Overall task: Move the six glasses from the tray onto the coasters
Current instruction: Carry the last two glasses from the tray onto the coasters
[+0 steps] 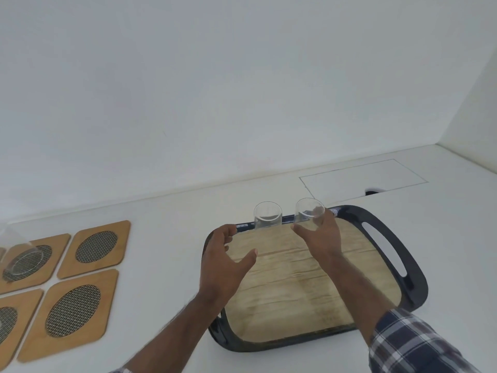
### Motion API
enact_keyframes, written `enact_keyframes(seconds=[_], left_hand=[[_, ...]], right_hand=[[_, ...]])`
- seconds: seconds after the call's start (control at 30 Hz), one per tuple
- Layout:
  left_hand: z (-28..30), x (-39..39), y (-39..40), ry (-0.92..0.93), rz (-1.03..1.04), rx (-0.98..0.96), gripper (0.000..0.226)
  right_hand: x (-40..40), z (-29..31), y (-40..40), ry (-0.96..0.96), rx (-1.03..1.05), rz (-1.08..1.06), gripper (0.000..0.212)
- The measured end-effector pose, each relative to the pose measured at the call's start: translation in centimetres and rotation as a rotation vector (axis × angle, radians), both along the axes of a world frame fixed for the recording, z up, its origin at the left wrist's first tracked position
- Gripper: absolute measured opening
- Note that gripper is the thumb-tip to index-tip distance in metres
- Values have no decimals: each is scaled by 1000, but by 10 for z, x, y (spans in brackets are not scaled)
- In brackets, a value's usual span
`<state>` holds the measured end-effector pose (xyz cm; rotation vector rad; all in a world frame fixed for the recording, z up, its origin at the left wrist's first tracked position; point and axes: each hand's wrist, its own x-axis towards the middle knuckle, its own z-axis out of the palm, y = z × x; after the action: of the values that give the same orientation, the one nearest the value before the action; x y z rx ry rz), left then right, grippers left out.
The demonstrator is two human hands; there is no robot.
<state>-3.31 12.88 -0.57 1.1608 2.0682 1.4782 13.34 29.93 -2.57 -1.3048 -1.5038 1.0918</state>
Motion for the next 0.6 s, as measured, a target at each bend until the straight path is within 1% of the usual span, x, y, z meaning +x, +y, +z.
enact_keyframes(seconds=[0.1,0.27,0.37,0.43,0.5,0.6], left_hand=[[-3,-2,14,-6,-36,-33,69],[-11,-3,47,-2,-106,-123,98],[-17,-3,69,-1,-123,-188,113],[-20,-2,82,-17,-132,-198,116],[-22,0,94,-53,-142,-187,114],[-25,5,105,-104,-162,-186,101]], right_hand=[[0,-2,-6,20,14,-39,54],[8,1,-26,67,32,-55,55],[13,4,-38,39,48,-65,55],[17,4,-45,29,60,-72,55],[21,3,-50,23,59,-66,55],[26,4,-56,11,55,-50,54]])
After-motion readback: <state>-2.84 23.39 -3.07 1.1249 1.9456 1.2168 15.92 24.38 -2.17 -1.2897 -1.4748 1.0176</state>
